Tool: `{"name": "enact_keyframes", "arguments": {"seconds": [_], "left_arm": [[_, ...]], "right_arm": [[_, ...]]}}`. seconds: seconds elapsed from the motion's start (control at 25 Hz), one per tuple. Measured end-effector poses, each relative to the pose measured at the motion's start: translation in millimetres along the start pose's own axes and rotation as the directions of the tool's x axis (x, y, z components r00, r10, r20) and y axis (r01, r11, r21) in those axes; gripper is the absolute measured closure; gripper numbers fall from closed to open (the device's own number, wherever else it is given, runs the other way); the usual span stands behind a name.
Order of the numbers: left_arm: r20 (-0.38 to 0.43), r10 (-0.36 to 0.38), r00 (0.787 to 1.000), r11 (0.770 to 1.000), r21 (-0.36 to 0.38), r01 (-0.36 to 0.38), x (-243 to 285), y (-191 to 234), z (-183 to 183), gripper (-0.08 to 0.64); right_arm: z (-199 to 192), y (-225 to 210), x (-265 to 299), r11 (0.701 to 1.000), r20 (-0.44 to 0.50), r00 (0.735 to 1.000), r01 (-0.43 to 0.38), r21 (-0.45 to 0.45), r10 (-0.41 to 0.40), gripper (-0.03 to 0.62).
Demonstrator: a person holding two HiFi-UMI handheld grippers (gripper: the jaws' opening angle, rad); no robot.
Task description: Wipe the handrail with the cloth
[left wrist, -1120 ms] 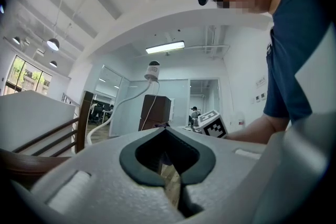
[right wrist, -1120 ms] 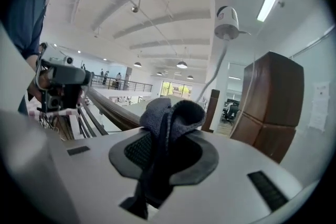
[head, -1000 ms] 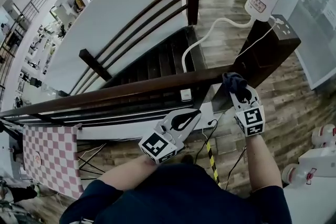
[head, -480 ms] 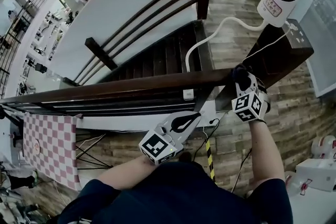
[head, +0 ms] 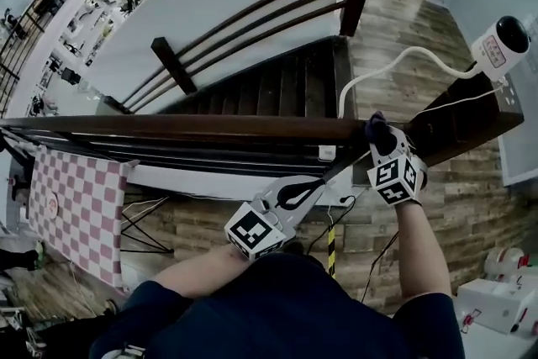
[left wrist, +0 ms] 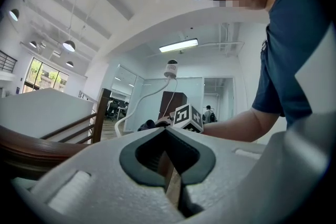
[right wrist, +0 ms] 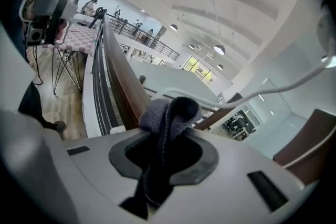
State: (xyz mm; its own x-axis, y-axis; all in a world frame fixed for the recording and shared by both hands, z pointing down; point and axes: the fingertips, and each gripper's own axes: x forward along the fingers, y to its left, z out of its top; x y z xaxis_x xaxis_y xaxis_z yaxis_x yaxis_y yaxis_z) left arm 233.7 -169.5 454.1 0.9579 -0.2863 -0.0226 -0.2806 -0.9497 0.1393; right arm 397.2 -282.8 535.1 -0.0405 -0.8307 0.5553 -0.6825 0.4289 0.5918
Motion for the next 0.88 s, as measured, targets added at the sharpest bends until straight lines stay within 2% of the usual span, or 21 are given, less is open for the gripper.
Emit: {"name": "enact_keyframes", "arguments": {"seconds": [0.4, 0.6, 0.88], "left_arm": [[0.046, 0.09, 0.995, 0.996, -0.02, -0.089, -96.3, 46.0, 12.4, 0.563], [0.054, 0.153, 0.987, 0.988, -0.023, -0.152, -152.8, 67.4, 14.6, 0.564], [0.063, 0.255, 0.965, 0.967, -0.029, -0.254, -239.1, 94.3, 11.5, 0.563]], "right_arm": [[124.4, 95.0, 31.7, 0.978, 0.024, 0.986, -0.162, -0.129, 0.167, 0.502], [197.4, 149.3, 52.9, 0.951, 0.045, 0.969, -0.228, -0.208, 0.242, 0.5], [298.7, 227.9, 81.6, 0.906, 0.076, 0.946, -0.275, -0.321, 0.314, 0.502]]}}
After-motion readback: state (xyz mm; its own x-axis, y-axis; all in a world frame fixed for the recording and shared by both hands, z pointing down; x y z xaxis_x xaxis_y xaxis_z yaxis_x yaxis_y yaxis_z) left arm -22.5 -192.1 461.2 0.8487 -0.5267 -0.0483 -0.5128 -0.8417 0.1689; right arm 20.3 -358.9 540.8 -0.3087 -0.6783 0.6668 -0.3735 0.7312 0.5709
